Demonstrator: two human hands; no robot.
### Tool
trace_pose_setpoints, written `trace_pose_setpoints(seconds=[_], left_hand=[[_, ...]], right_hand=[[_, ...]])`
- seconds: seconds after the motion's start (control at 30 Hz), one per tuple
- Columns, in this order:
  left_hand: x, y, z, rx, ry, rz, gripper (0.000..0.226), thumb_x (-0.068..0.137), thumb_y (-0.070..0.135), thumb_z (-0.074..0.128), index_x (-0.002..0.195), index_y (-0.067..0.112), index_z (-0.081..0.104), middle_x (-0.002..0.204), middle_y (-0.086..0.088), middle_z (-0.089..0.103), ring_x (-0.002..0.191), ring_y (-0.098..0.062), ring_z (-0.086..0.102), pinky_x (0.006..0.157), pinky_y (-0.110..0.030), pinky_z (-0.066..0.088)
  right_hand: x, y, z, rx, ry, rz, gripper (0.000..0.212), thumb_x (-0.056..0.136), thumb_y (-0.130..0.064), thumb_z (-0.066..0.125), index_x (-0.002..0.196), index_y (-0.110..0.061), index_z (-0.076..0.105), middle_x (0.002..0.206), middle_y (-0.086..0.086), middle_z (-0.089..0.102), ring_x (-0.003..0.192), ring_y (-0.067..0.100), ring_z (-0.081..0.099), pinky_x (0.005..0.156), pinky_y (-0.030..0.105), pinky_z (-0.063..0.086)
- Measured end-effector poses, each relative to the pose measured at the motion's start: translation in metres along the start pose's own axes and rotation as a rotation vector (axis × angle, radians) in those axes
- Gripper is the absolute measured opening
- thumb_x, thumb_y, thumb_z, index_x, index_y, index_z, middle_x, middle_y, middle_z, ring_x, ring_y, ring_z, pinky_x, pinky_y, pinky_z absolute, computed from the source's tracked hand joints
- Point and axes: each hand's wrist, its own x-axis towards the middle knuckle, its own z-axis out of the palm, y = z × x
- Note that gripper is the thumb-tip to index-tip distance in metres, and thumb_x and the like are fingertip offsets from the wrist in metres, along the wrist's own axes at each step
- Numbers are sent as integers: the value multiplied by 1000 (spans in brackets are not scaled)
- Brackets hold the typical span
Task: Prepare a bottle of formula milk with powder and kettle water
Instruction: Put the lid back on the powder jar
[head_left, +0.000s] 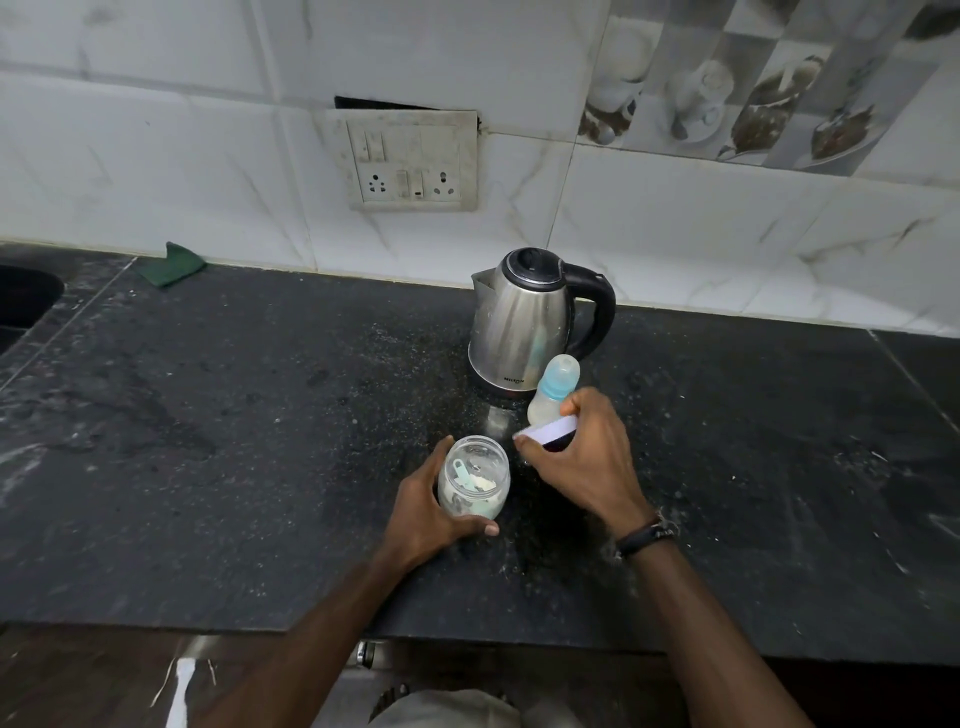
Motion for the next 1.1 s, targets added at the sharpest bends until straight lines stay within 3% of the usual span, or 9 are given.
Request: trace_pose_setpoints(seconds=[0.1,0.27,0.37,0.43,0.5,0.6,0.77,0.93,1.1], left_hand=[[-1,1,3,32,33,32,103,46,27,102,136,26,52,125,10,68,118,-5,63,100,-27,51],[-3,2,2,16,76,20,100,48,28,101,136,17,55,122,6,70,112,-10,67,95,-37,56],[-4,4,3,26,95,17,98,47,33,100,134,16,57,122,7,70,112,-7,66,94,-36,56],[-5,3,3,32,103,7,98,45,38,97,132,16,58,121,8,70,111,-5,66,93,-34,56],[-5,2,3,42,102,-6,101,44,42,96,133,16,58,121,9,69,110,-3,66,93,-31,56],[-4,2,3,54,89,-17,100,46,38,100,134,19,56,121,9,70,111,-5,66,93,-32,56],[-5,4,3,33,73,-54,93,44,39,99,126,30,58,119,10,70,110,-3,66,94,-31,55],[-3,4,4,82,75,-103,117,39,54,96,141,19,51,134,1,63,121,-12,61,102,-41,51],[-4,8,5,109,81,-77,107,47,50,93,139,14,52,131,-3,64,119,-14,62,101,-40,52]], right_hand=[[-1,-7,10,91,-58,-119,45,62,-37,87,70,-23,45,93,0,55,84,10,51,67,8,34],[-9,-14,30,68,-224,-244,40,63,-32,87,59,-23,49,100,-1,56,89,7,55,72,7,38],[-9,-16,32,-44,-300,-310,37,65,-37,83,83,-22,55,106,-3,53,96,13,54,81,25,46],[-7,-20,29,-134,-387,-335,54,68,-39,80,113,-23,54,117,-1,51,109,19,54,91,37,48],[-3,-25,27,-239,-466,-369,74,70,-39,77,136,-26,45,126,2,48,117,24,52,97,40,47],[7,-34,27,-420,-578,-461,81,76,-36,73,148,-32,35,122,5,47,109,27,52,94,40,46],[9,-54,18,-605,-617,-580,62,85,-37,70,141,-25,48,121,10,56,110,29,50,91,40,43],[8,-63,28,-613,-472,-515,46,76,-50,70,106,-16,60,103,10,67,97,32,62,75,38,44],[5,-76,38,-599,-387,-430,38,81,-43,69,100,-10,64,107,14,67,100,34,64,77,37,47]])
